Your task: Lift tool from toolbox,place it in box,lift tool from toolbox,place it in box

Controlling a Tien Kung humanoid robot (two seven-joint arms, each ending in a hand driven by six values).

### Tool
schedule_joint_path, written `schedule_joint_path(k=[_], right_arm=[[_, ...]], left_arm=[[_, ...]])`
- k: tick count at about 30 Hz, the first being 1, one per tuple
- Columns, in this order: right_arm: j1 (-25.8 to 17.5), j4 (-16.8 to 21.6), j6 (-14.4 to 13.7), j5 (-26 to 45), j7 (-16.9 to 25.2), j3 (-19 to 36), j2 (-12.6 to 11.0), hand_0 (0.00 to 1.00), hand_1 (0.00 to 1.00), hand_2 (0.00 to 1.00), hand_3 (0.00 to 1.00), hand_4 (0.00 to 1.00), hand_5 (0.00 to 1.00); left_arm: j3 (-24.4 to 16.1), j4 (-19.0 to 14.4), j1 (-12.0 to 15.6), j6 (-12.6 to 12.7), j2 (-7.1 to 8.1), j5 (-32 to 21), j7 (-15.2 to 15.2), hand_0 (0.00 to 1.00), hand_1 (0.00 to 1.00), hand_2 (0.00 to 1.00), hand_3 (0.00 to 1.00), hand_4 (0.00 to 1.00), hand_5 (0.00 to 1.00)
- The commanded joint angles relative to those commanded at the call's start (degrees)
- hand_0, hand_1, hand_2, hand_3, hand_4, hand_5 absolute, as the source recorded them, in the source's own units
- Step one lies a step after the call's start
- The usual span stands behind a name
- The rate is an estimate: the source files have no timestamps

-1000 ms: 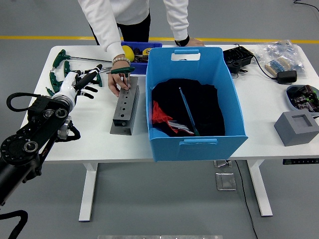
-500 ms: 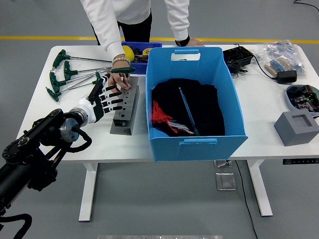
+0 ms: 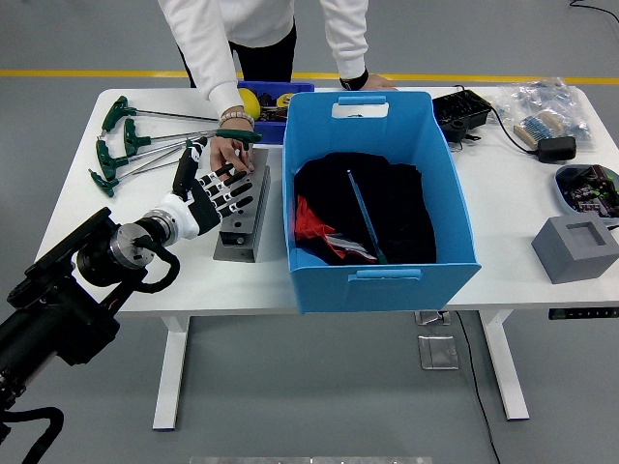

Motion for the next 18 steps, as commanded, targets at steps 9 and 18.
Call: schedule_joint_path(k=[9, 18], right_arm=[[0.4, 0.0, 0.0, 0.7, 0.1, -0.8, -0.1, 0.622, 0.613, 0.686, 0.534, 0.784, 0.574], [0.5, 0.0, 0.2, 0.7, -0.1, -1.2, -0.2, 0.622, 0.612, 0.687, 0.534, 0.784, 0.574]], left_arm=[[2.1, 4.5, -2.9, -0.9, -0.62, -0.3, -1.3, 0.397, 0.593, 0.735, 0.895, 0.85, 0.948], [4.1, 8.3, -4.8, -1.6, -1.74, -1.5, -2.0, 0.396, 0.591, 0.734, 0.89, 0.855, 0.95]])
